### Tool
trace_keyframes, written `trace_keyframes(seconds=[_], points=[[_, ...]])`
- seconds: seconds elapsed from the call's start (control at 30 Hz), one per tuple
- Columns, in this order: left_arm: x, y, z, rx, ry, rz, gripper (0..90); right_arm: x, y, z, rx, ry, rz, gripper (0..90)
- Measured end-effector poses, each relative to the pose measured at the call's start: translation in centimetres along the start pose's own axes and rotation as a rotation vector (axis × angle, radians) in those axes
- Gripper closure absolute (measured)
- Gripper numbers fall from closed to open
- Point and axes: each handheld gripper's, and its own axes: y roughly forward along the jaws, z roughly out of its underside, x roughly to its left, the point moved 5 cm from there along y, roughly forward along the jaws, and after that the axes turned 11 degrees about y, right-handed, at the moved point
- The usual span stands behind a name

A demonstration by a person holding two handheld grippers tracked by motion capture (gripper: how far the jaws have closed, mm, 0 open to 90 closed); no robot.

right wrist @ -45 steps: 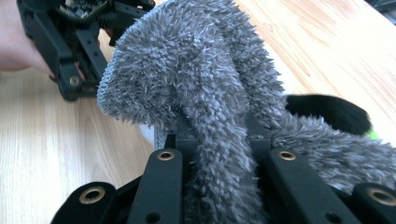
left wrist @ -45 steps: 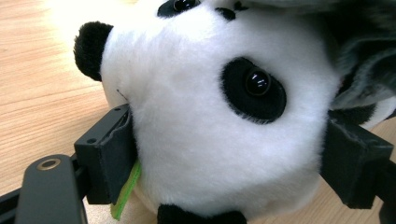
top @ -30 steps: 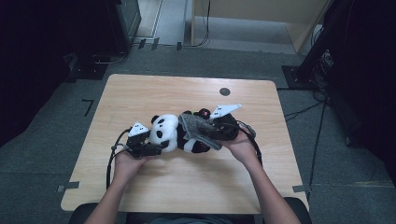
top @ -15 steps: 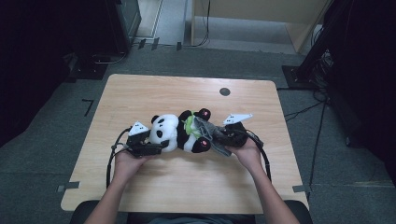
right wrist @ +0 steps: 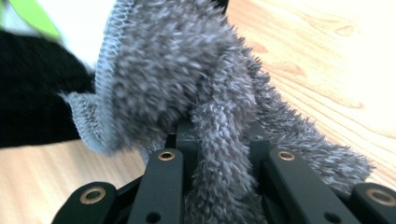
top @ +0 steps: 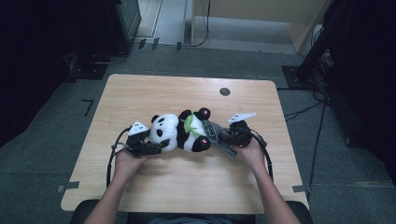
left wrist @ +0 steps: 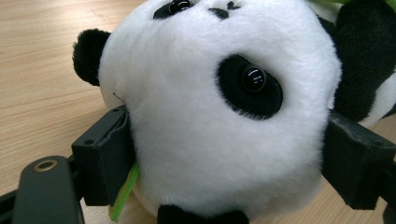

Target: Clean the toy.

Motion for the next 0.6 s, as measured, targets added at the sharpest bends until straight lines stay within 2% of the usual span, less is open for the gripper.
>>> trace_keyframes(seconds=[0.03,0.3,0.47,0.6], points=[[0.0,0.0,0.0,0.000,-0.001,0.000,13.7,0.0,-0.3,-0.1,-0.010,0.016,-0.008,75.5],[-0.1,0.0,0.0,0.006,0.010,-0.005,13.7,1.4,-3.3,-1.4,-0.081,-0.001,-0.020,75.6],[-0.2,0.0,0.0,0.008,0.014,-0.010,13.7,3.1,-5.1,-2.4,-0.124,-0.053,-0.020,75.6],[-0.4,-0.1,0.0,0.010,0.029,-0.023,13.7,5.1,-6.3,-3.4,-0.172,-0.092,-0.063,75.6]])
